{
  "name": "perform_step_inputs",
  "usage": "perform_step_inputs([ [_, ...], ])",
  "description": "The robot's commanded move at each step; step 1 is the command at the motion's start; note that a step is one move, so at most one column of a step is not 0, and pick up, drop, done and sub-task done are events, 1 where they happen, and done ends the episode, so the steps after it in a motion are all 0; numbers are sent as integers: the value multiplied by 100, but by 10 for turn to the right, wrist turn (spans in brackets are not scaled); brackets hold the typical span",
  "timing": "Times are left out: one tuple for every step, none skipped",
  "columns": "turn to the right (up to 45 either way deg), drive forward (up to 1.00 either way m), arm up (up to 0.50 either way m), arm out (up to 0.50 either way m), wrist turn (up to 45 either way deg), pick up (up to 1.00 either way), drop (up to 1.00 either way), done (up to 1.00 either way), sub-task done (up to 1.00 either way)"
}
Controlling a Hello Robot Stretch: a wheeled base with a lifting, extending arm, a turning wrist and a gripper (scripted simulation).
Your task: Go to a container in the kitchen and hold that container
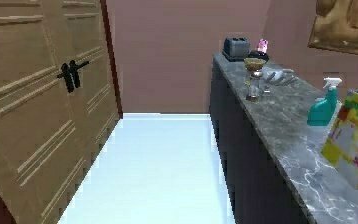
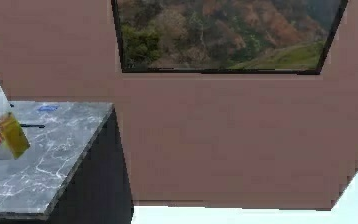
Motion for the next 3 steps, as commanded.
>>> perform_step_inputs([
  [0,100,0,0,0,0,0,0,0],
  [60,0,0,0,0,0,0,0,0],
  [0,35,0,0,0,0,0,0,0],
])
